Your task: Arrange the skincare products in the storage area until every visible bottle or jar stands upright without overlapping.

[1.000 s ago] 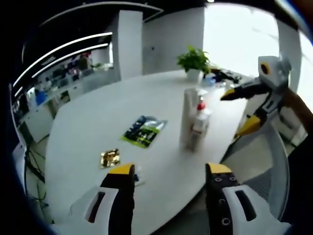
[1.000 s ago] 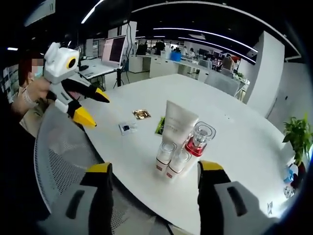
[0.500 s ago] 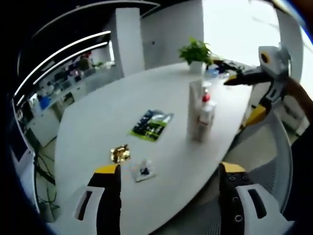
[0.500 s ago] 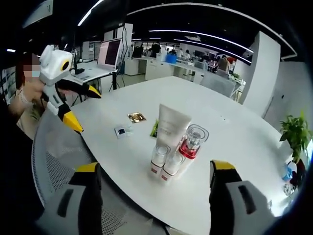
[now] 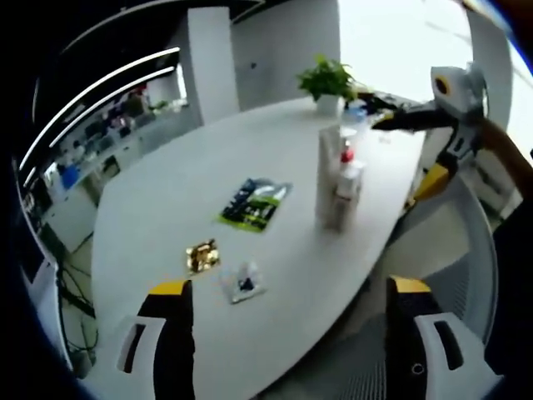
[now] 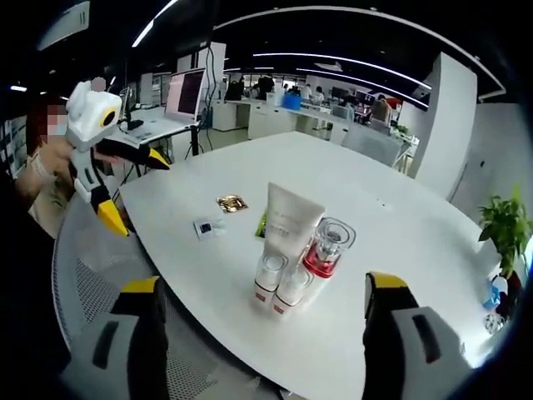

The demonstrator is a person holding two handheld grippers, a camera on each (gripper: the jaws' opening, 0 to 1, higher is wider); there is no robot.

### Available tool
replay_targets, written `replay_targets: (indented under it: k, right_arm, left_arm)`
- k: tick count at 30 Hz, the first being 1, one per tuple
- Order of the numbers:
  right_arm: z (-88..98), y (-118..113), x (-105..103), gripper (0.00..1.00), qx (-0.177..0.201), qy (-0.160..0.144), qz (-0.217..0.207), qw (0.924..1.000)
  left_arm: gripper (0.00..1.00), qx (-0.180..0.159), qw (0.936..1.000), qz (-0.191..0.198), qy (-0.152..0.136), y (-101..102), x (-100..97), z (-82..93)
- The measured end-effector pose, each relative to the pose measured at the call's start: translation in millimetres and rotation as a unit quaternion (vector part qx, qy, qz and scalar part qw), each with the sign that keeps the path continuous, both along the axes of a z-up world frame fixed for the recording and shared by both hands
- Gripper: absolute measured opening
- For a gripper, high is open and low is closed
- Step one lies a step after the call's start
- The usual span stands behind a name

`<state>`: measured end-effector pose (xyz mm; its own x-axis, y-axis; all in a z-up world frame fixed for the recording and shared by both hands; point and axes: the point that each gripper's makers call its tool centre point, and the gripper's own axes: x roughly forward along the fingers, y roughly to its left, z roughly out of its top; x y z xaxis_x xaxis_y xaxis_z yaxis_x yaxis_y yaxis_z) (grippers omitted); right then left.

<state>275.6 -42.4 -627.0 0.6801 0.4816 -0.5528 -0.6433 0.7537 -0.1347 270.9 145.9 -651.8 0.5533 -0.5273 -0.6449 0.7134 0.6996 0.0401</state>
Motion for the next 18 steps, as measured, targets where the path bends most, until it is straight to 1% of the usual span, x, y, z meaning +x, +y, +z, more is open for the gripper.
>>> replay_targets:
  k: [2, 3, 4, 8, 9, 13, 14, 16, 18]
  right_arm:
    - [3.1, 7.5, 0.1, 1.00, 0.027, 0.004, 0.005, 0.9996]
    - [4.7, 8.4, 1.1, 1.00, 0.032, 0.001, 0.004, 0.9995]
    - [5.5, 9.1, 1.8, 1.00, 0.033, -0.002, 0.004, 0.9994]
    - [3.4, 7.8, 5.2, 1.00, 0.019, -0.002, 0.003, 0.9998]
    - [2.0, 7.1, 6.5, 1.00, 0.019, 0.003, 0.002, 0.9998]
    - [-0.3, 7.5, 7.1, 1.00, 0.030, 0.016, -0.003, 0.9994]
    - [0.3, 8.9, 7.7, 1.00, 0.039, 0.015, -0.004, 0.9991]
    - [-0.2, 9.4, 8.7, 1.00, 0.054, 0.023, -0.010, 0.9982]
    - [-2.2, 5.6, 11.2, 1.00, 0.051, 0.025, -0.018, 0.9982]
  left_arm:
    - [0.95, 0.001, 1.0000, 0.001, 0.005, 1.7, 1.9, -1.4]
    - [0.96, 0.001, 1.0000, 0.001, 0.006, 2.2, 2.8, -1.9]
    - [0.97, 0.003, 1.0000, 0.001, 0.006, 2.4, 4.2, -2.4]
    - [0.97, 0.006, 0.9999, -0.007, 0.007, 1.0, 6.2, -2.5]
    - [0.97, 0.006, 0.9999, -0.008, 0.008, 0.2, 8.1, -2.7]
    - [0.97, 0.008, 0.9999, -0.012, 0.010, -1.5, 16.2, -3.4]
    - [0.97, 0.008, 0.9998, -0.012, 0.011, -1.8, 16.7, -3.8]
    - [0.97, 0.009, 0.9998, -0.013, 0.015, -1.8, 19.9, -4.9]
    - [0.97, 0.013, 0.9996, -0.018, 0.017, -1.4, 23.8, -6.1]
